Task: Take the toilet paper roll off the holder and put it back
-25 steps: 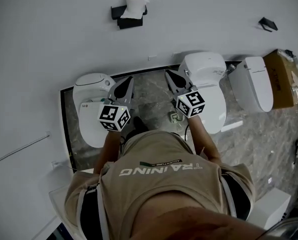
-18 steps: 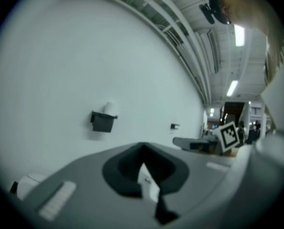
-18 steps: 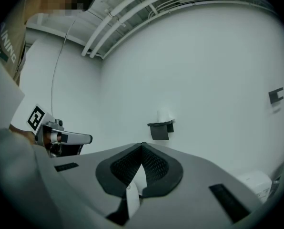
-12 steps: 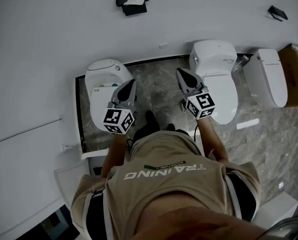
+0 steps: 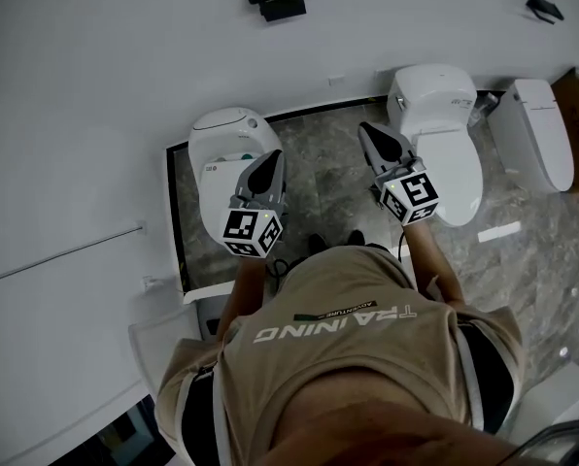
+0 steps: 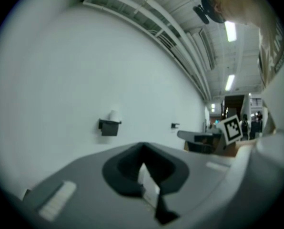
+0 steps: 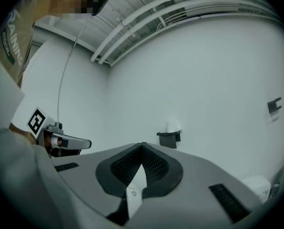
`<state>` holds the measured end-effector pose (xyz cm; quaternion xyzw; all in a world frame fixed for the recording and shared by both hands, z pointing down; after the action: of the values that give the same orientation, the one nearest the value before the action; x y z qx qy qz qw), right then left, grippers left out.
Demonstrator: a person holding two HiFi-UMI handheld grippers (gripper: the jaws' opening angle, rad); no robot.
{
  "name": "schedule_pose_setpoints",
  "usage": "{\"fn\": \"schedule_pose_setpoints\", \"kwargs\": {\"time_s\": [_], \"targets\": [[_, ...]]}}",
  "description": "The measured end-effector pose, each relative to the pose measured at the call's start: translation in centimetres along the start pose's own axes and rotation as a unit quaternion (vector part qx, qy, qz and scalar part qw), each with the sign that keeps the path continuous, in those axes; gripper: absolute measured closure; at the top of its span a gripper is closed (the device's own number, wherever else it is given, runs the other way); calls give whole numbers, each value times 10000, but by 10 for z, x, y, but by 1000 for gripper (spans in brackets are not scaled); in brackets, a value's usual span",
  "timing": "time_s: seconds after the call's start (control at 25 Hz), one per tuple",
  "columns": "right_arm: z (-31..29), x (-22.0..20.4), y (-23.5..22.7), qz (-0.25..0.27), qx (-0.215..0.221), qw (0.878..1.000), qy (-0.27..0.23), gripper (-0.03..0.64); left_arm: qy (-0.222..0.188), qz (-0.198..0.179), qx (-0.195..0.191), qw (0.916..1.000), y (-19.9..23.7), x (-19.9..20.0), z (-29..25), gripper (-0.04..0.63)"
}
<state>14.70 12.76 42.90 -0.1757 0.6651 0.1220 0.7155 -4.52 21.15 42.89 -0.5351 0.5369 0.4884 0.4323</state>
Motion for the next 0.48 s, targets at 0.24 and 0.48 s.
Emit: {"fn": "schedule_pose_setpoints", "kwargs": {"time_s": [0.24, 0.48], "targets": [[-18, 11, 26, 486, 27, 9986, 187, 604, -37, 186, -44, 9998, 19, -6, 7, 595], [-19, 6, 37, 381, 28, 9989, 260, 604, -73, 162, -102, 9998, 25, -6, 13, 595]]}}
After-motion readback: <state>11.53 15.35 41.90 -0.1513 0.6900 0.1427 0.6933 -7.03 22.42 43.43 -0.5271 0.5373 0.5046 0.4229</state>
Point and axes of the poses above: the fingertips, and each gripper's own axes: z backward along the fingers, y to its left, x out of its top, the point moved 4 cm from there along z, backward along the fingers, and after that the axes turned 15 degrees about x, right-handed, at the moved point
